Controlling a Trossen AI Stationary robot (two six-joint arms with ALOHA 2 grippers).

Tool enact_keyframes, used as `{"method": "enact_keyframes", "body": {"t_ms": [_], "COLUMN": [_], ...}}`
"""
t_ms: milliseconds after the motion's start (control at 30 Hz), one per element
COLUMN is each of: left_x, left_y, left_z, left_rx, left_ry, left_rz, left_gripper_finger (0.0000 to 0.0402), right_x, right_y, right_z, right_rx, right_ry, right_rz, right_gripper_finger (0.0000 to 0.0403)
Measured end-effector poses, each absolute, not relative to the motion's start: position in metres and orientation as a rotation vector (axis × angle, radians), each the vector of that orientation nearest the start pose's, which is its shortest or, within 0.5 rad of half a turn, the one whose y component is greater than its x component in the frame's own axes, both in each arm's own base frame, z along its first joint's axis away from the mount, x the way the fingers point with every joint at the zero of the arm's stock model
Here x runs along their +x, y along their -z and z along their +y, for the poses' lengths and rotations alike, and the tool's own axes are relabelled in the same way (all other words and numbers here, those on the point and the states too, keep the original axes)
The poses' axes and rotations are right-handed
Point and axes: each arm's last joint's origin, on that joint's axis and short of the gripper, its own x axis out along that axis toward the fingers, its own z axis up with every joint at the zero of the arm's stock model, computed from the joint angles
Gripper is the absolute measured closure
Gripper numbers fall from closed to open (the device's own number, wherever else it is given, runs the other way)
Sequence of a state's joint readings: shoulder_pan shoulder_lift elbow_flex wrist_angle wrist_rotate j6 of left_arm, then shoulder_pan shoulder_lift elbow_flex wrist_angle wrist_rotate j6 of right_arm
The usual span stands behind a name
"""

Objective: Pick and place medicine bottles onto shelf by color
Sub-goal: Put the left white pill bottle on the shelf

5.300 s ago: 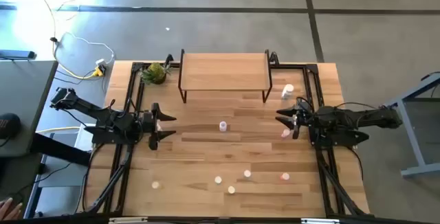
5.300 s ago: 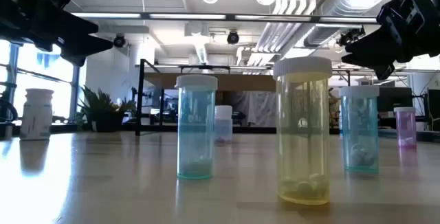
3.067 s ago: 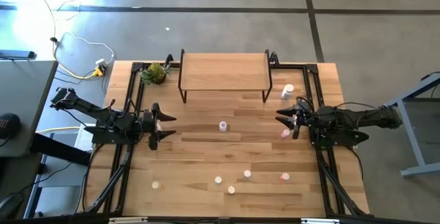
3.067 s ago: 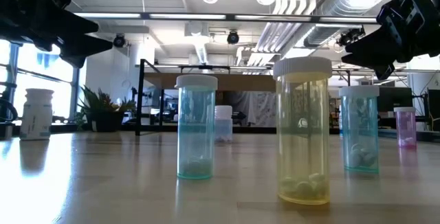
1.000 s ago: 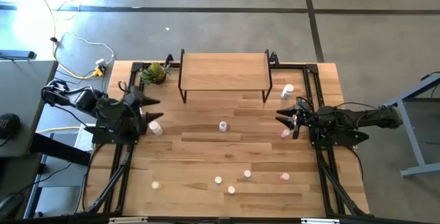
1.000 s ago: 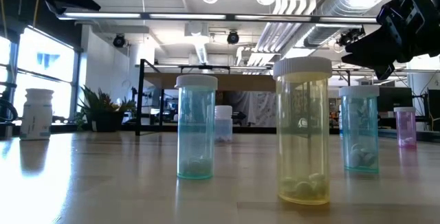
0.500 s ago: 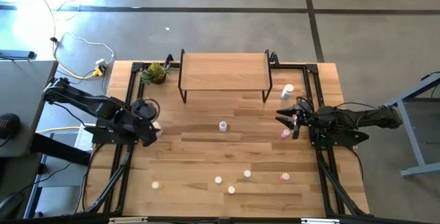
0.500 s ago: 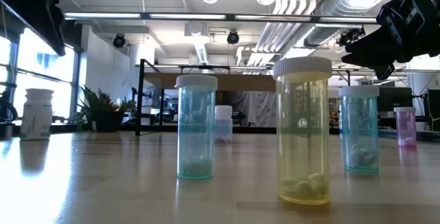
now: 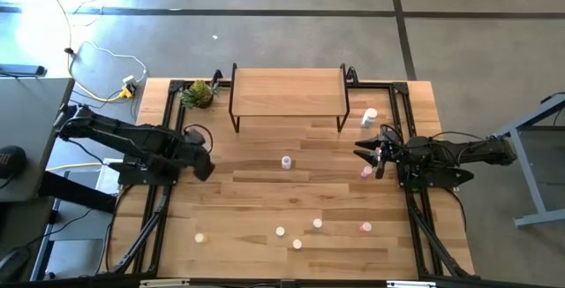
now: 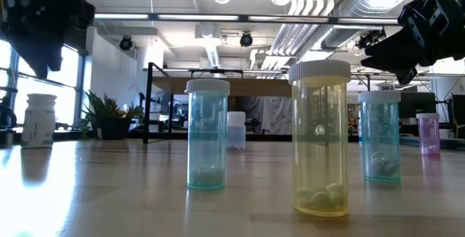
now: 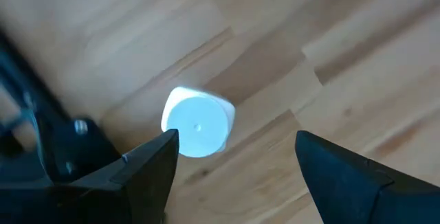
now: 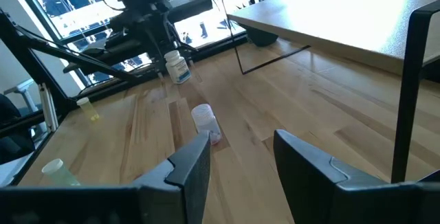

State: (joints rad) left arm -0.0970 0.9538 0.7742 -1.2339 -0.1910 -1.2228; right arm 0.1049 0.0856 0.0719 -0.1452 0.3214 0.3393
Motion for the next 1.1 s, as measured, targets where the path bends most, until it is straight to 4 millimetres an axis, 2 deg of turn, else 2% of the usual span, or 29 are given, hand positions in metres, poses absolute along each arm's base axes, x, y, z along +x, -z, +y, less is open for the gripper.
{"method": "enact_keyframes", "body": {"t_ms": [133,333,767,967,1100], "left_x": [0.14,0.148,0.157,0.163,0.166], "left_y": [-0.234,-0.226,-0.208,-0.201,-0.196], "left_z": [0.0,0.005,0.009,0.01,0.01], "left_rx": [-0.957,-1.021,-0.952,-0.929,-0.925], "left_ry": [-1.04,-1.156,-1.328,-1.347,-1.348], "left_rz": [1.114,1.12,1.258,1.289,1.331], "left_gripper_finger": [0.0122,0.0122,0.0122,0.0123,0.0138], "right_x": [0.097,0.097,0.097,0.097,0.097], "right_y": [-0.168,-0.168,-0.168,-0.168,-0.168], "right_z": [0.001,0.001,0.001,0.001,0.001], "right_rx": [0.304,0.304,0.304,0.304,0.304], "right_ry": [0.24,0.24,0.24,0.24,0.24], "right_rz": [0.117,0.117,0.117,0.118,0.117], "right_gripper_finger": [0.0251,0.0251,0.0251,0.0251,0.0251]}}
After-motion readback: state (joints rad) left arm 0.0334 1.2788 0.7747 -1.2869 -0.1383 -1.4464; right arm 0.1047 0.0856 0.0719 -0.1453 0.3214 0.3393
